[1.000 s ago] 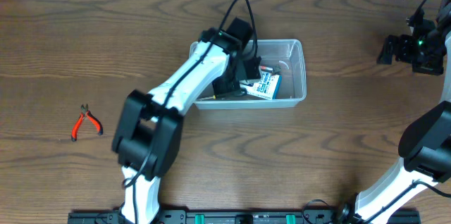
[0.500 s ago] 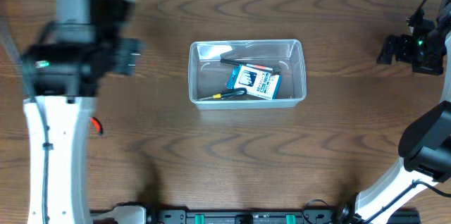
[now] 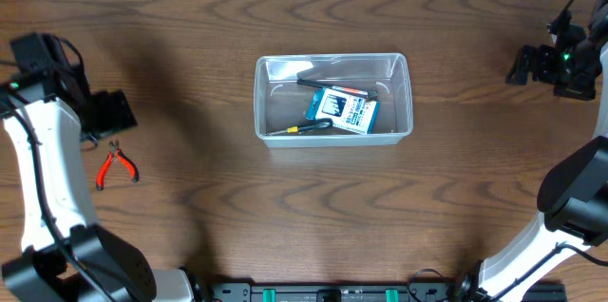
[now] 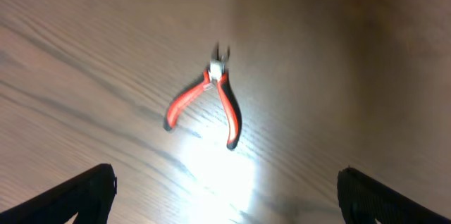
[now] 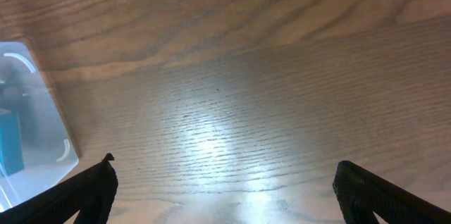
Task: Pack container
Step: 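Move the left gripper to the red pliers and grasp them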
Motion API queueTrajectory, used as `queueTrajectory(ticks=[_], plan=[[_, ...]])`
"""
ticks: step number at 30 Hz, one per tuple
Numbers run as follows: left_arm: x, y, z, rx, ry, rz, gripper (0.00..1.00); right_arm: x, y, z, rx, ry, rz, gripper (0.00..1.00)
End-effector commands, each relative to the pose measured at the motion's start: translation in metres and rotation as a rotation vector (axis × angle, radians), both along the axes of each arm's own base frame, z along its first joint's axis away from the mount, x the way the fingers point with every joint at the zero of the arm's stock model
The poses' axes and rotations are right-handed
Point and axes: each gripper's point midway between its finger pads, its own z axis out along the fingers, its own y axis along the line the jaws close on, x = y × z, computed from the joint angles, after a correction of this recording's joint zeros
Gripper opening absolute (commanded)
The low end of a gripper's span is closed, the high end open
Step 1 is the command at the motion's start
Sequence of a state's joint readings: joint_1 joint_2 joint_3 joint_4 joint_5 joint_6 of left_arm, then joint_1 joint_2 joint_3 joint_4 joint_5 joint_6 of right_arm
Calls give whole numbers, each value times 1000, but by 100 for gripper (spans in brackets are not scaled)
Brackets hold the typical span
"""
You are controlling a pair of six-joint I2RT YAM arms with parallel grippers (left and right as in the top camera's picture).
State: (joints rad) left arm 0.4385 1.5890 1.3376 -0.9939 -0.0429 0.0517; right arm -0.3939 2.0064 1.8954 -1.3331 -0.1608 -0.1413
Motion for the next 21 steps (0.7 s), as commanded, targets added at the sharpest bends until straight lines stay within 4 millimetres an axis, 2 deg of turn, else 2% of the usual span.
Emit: queueTrajectory(ticks=[1,8,21], plan=[[-10,-6,-35,-48,25,42,98,3,5,2,9,-14,4,99],[-20,-12,-89,-54,10,58,98,3,5,2,9,-12,5,99],[-22,-20,-136,-100,31,41,98,-2,4,1,-2,13,3,99]])
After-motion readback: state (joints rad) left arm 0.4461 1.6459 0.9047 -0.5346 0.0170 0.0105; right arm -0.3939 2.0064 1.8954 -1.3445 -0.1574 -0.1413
